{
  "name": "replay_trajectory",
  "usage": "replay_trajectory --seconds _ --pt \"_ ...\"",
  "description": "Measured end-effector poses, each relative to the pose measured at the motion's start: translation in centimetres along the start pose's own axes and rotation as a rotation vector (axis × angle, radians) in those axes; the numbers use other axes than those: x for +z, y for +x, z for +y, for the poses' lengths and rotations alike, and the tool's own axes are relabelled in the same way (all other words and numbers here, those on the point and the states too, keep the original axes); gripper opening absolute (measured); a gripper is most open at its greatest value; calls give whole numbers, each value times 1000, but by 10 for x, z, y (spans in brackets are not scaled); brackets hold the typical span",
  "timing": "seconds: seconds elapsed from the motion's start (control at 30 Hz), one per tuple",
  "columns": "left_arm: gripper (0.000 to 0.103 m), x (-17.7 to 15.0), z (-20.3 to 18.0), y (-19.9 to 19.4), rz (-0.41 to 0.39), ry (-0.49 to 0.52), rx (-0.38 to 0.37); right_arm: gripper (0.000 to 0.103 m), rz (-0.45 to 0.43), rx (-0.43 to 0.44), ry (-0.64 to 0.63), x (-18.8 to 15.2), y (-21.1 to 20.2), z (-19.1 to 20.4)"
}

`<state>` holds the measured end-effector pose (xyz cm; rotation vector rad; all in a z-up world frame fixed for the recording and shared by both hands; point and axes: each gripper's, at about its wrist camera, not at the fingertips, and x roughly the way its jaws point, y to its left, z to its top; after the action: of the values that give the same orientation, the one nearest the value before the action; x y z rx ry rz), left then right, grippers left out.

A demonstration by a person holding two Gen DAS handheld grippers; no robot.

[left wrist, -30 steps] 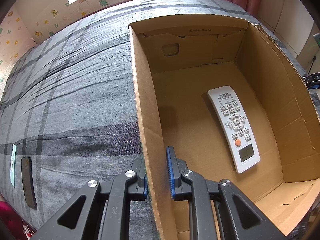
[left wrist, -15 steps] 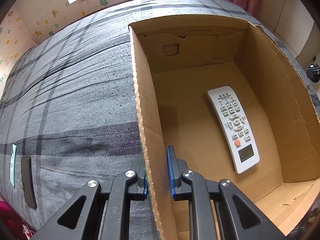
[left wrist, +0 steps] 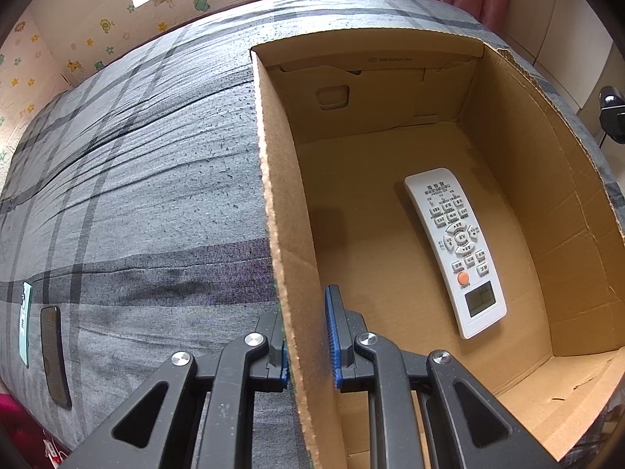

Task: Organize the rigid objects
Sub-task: 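Lift the black cap with the right gripper and carry it over the box, then lower the black cap into the box and open the right gripper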

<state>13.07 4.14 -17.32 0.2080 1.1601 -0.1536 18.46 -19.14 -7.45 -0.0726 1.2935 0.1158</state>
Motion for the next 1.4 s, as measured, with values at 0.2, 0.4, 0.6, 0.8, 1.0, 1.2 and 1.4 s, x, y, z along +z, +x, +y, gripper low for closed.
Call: replay_trajectory --seconds 0.2,0.4,0.6,0.8,1.0,1.2,1.4 --pt "16 0 -1 0 0 2 1 51 -4 17 -49 5 -1 28" --pt "16 2 -2 0 4 6 6 51 0 31 -83 8 3 52" --pt "16 3 -2 0 6 6 6 51 15 46 -105 6 18 71" --pt "16 4 -3 0 12 8 10 51 37 51 -109 6 36 82" --pt "16 5 -4 0 17 10 16 51 61 53 -107 5 54 88" --pt "16 7 -5 1 23 9 23 51 84 70 -88 3 73 95" --pt "16 8 -5 2 26 8 26 51 101 70 -77 3 87 101"
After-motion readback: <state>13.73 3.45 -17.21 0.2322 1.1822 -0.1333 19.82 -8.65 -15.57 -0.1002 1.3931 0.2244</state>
